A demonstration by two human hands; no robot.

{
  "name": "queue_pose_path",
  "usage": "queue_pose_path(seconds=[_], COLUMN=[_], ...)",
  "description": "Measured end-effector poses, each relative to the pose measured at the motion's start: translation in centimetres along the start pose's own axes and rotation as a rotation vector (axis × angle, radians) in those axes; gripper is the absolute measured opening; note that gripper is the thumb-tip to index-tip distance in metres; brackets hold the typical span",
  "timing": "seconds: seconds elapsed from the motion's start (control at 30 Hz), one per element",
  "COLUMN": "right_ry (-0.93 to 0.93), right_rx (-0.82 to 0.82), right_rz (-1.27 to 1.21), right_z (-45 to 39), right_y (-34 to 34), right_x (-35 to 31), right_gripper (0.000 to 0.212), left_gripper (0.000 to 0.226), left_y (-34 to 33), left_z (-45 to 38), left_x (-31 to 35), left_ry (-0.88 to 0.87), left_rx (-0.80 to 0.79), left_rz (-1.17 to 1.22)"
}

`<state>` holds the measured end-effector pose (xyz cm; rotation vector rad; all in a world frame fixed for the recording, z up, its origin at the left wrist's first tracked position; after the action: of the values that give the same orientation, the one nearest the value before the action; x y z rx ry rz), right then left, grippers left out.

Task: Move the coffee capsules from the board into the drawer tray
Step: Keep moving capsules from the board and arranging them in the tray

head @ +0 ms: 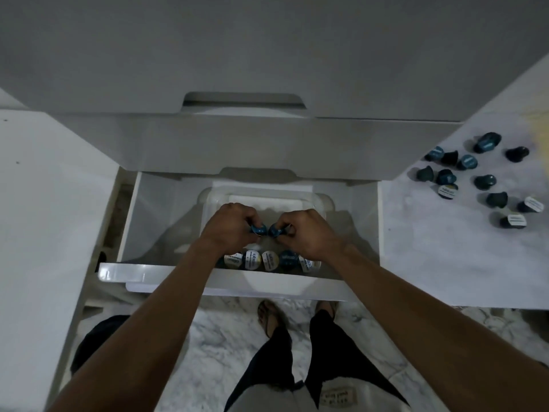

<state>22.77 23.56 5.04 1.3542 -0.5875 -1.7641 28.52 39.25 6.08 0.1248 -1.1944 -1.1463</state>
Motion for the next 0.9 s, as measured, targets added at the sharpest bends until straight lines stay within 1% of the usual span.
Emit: queue_pose_path(seconds=[0.1, 0.27, 0.5, 0.77, 0.9], right_ry=[0.002, 0.000, -0.031, -0.006, -0.007], right_rx=[-0.002, -0.059, -0.088, -0.106, -0.088], right_rz=[0.017, 0.027, -0.056, -0.043, -0.046], right_z=[-0.2, -0.2, -0.2, -0.7, -0.9], right_y=[-0.1, -0.3, -0.6, -1.4, -1.6], right_x=[0.2, 0.6, 0.9, 0.4, 0.3], right_gripper=[0.018, 0.023, 0.018, 0.015, 0.015], left_gripper=[0.022, 0.025, 0.015, 0.014, 0.013], left_y=[-0.2, -0.3, -0.2, -0.4, -0.3], left_z=[-0.2, 0.0, 0.1, -0.1, 0.0], left_x=[-0.2, -0.5, -1.3, -1.6, -1.6], left_ry=[0.033, 0.020, 0.011, 0.004, -0.008], left_rx=[-0.023, -0.050, -0.052, -0.054, -0.051], left_rz=[0.013, -0.002, -0.007, -0.039, -0.066])
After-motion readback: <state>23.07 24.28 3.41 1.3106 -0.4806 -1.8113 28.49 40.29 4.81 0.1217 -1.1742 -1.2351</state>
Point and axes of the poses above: each hand's wrist, its own z-axis away from the middle knuckle, its own y-axis out of the back of the hand, x = y × z, the point moved 5 cm from there along -z, towards the middle knuckle, and after that the axes turned 8 degrees about z, right-handed, at the moved point
